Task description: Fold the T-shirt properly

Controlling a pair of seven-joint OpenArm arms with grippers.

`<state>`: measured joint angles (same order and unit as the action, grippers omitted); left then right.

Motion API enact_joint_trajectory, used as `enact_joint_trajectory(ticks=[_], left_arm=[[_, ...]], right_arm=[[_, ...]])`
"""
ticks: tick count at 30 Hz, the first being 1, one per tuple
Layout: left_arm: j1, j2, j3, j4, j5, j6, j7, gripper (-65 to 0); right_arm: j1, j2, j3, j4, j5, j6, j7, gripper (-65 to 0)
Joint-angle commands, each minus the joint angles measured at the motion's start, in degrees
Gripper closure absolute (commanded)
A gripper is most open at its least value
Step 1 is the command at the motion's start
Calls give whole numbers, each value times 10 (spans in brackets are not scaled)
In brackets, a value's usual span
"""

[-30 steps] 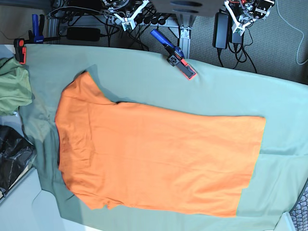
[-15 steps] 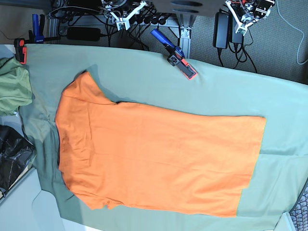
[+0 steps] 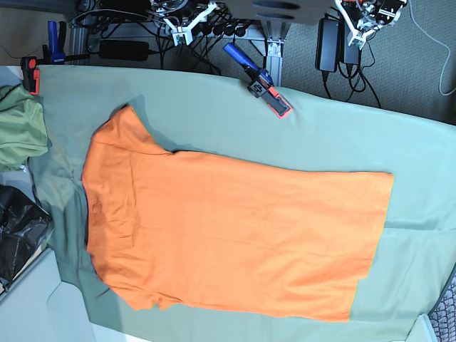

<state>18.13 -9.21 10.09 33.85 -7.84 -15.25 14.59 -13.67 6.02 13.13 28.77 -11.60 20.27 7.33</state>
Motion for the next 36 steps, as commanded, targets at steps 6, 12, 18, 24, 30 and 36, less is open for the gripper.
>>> enact_joint_trajectory(ticks=[6,12,18,24,30,36], left_arm=[[3,-2,0,3,-2,-16,7,-236],[14,-2,0,14,-3,-17,22,-236],[76,-2,0,126,-54,-57,42,-236],[162,-2,0,301,-61,-75,50,-236],[223,-2,0,444,-65,-75,67,-236],[259,-3,-4,563,-66,-75,112,-236]], right_arm=[[-5,3,2,4,2,47,8,-180],[-23,9,1,11,2,46,8,-180],[-77,24,-2,73,3,51,-6,-179],[-151,58,-5,181,140,50,-123,-179],[-244,106,-5,329,211,50,-184,-180],[-337,132,23,510,244,49,-247,-180]])
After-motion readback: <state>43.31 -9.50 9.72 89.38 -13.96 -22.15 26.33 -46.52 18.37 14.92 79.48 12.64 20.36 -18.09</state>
